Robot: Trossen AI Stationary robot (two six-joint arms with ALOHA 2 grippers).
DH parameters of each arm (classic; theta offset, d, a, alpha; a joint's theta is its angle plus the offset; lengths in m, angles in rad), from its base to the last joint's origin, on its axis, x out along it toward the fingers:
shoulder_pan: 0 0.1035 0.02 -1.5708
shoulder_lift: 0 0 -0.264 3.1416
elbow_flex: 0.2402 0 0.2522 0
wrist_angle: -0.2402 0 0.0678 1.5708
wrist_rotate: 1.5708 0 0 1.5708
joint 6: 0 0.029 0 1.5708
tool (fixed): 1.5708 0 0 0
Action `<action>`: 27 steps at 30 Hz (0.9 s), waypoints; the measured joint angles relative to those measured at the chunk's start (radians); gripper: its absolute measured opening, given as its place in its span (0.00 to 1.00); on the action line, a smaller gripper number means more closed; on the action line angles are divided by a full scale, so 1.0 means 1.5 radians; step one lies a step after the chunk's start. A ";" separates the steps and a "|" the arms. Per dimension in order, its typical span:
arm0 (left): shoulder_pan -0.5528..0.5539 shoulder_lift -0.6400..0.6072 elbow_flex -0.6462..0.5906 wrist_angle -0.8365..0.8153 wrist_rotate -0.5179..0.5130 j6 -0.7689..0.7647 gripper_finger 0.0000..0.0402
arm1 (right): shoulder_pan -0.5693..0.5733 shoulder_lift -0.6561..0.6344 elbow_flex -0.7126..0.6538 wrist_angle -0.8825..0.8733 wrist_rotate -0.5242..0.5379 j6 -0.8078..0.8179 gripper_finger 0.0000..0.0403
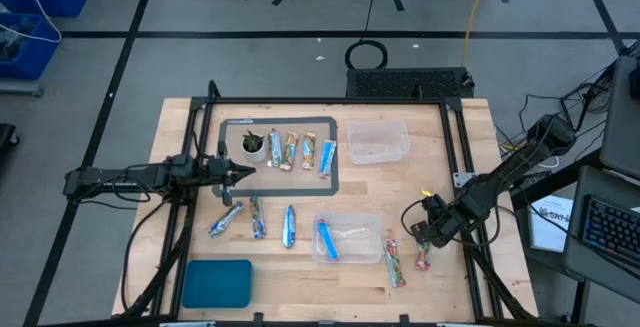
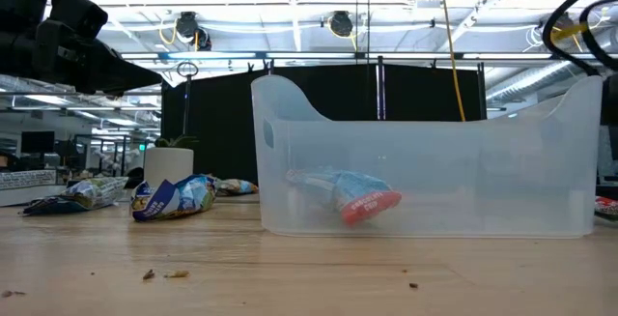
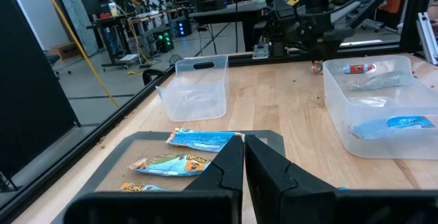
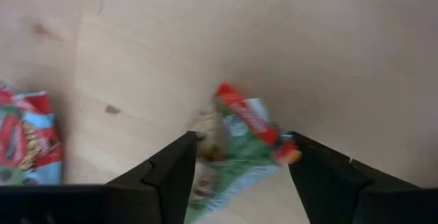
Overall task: Pick and place Granola Bars by type
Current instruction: Put the right red granola bar into the bottom transparent bin
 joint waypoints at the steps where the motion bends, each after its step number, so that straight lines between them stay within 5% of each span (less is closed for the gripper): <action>1: 0.000 0.000 0.000 0.000 0.000 0.000 0.06 | 0.000 -0.001 -0.009 0.025 0.000 0.000 0.53; 15: 0.000 0.000 0.000 0.000 0.000 0.000 0.06 | 0.000 -0.016 -0.031 0.042 0.003 0.000 0.50; 27: 0.000 0.000 0.000 0.000 0.000 0.000 0.06 | 0.000 -0.016 -0.032 0.030 0.000 -0.001 0.31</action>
